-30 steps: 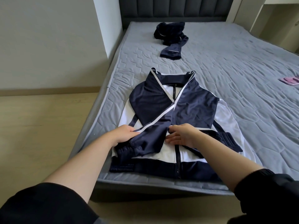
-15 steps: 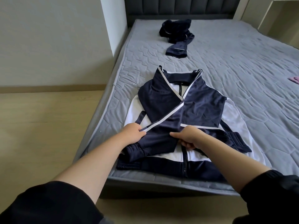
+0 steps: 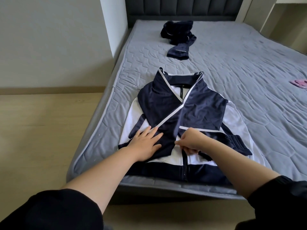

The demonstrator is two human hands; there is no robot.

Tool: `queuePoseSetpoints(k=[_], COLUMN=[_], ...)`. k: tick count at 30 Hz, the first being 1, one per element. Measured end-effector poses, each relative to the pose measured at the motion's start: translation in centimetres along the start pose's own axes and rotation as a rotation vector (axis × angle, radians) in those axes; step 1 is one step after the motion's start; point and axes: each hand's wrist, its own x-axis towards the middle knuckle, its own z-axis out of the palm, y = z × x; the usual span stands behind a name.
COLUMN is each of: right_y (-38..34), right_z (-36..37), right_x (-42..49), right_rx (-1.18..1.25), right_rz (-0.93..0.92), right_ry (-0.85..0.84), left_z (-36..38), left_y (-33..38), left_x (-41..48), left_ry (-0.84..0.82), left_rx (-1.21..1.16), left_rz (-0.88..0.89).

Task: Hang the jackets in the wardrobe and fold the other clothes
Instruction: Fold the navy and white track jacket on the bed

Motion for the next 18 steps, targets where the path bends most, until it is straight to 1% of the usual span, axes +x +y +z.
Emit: queuePoseSetpoints(k=[2, 3, 4, 5, 6, 7, 8, 9, 11, 15, 18], right_y=[0.5, 1.0, 1.7, 2.6, 3.8, 5.1, 6.1, 7.0, 7.8, 7.8, 8.1], right_z=[0.0, 0.1, 0.3, 0.6, 1.2, 1.7, 2.1, 2.3, 2.2, 2.4, 2.8], right_x=[0.2, 0.1, 0.1, 0.1, 0.3, 0.4, 0.5, 0.6, 1.0, 1.4, 1.4], right_rx=[-0.202, -0.261, -0.337, -0.432, -0.512, -0.541, -0.523, -0.478, -0.402, -0.384, -0.37], right_rz=[-0.109, -0.16, -0.207, -0.224, -0.203, -0.148, -0.075, -0.012, 0.06, 0.116, 0.176], right_ry=[0.412, 0.571, 0.652, 0.641, 0.557, 0.439, 0.332, 0.266, 0.253, 0.298, 0.295], left_z=[-0.1, -0.3, -0.5, -0.6, -0.7, -0.7, -0.5, -0.4, -0.2, -0.1, 0.6], left_y=[0.3, 0.5, 0.8, 1.0, 1.2, 1.4, 1.6, 1.7, 1.9, 2.6, 3.1], left_x=[0.2, 0.4, 0.6, 0.8, 1.0, 1.2, 1.4, 1.6, 2.1, 3.2, 3.6], left_ry=[0.098, 0.155, 0.203, 0.235, 0.243, 0.222, 0.173, 0.107, 0.023, 0.111, 0.072], left_rx=[-0.001, 0.012, 0.037, 0.069, 0.101, 0.13, 0.158, 0.174, 0.168, 0.156, 0.181], left_rz=[-0.019, -0.014, 0.008, 0.042, 0.08, 0.114, 0.137, 0.147, 0.133, 0.092, 0.09])
